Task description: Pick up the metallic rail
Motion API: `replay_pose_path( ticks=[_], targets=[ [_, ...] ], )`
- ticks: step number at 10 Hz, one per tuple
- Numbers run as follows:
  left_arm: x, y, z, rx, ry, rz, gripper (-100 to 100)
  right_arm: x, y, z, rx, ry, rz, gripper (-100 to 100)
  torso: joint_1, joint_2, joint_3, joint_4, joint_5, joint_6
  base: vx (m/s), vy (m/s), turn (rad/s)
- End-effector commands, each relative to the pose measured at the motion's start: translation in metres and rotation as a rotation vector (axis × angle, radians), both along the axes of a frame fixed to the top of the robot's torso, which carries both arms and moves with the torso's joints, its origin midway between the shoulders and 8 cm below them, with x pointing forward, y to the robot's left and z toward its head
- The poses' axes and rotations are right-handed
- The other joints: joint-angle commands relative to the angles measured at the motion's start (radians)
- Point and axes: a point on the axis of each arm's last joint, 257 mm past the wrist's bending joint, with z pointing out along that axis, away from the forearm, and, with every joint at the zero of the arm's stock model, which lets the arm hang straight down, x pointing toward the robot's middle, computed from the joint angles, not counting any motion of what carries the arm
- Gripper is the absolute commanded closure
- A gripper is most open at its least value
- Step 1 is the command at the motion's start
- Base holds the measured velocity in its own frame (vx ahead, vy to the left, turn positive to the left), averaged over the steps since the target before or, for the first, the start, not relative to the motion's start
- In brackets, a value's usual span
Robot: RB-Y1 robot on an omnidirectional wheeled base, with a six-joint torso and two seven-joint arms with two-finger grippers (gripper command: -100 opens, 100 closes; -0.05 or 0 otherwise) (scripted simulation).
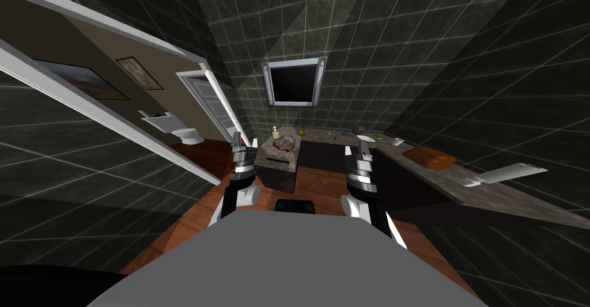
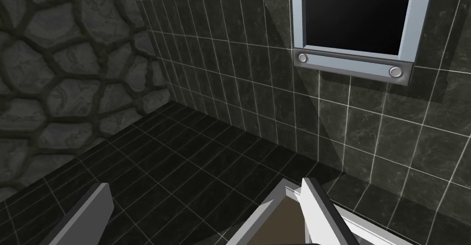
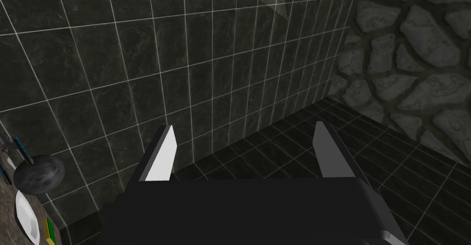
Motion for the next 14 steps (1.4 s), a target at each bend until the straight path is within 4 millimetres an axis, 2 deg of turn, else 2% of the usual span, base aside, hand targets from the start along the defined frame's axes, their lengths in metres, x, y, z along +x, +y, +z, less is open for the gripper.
replay_pose_path(
  ticks=[1, 5, 8, 9, 10, 11, 14],
  targets=[
    [0.006, -0.005, -0.003, 0.019, 0.017, -0.023, -100, 0.000, 0.000, 0.000, 0.000, 0.000, 0.000, 0, 0.000, 0.000, 0.000, 0.000, 0.000, 0.000, 0.002, 0.009, 0.007],
    [0.040, -0.025, -0.015, 0.058, 0.095, -0.112, -100, 0.000, 0.000, 0.000, 0.000, 0.000, 0.000, 0, 0.003, -0.001, 0.000, 0.000, 0.001, 0.000, 0.003, 0.037, 0.007],
    [0.055, -0.031, -0.024, 0.061, 0.142, -0.135, -100, 0.000, 0.000, 0.000, 0.000, 0.000, 0.000, 0, 0.003, -0.001, 0.000, 0.000, 0.001, 0.000, 0.003, 0.032, 0.004],
    [0.069, -0.037, -0.030, 0.063, 0.175, -0.160, -100, 0.000, 0.000, 0.000, 0.000, 0.000, 0.000, 0, 0.002, 0.000, 0.000, 0.000, 0.001, 0.000, 0.003, 0.031, 0.012],
    [0.069, -0.037, -0.030, 0.063, 0.179, -0.160, -100, 0.000, 0.000, 0.000, 0.000, 0.000, 0.000, 0, 0.002, -0.001, 0.000, 0.000, 0.001, 0.000, 0.003, 0.028, 0.002],
    [0.082, -0.044, -0.034, 0.065, 0.205, -0.186, -100, 0.000, 0.000, 0.000, 0.000, 0.000, 0.000, 0, 0.002, -0.001, 0.000, 0.000, 0.000, 0.000, 0.008, 0.041, 0.009],
    [0.100, -0.051, -0.044, 0.065, 0.261, -0.209, -100, 0.000, 0.000, 0.000, 0.000, 0.000, 0.000, 0, 0.002, -0.001, 0.000, 0.000, 0.001, 0.000, 0.003, 0.034, 0.004]
  ],
)
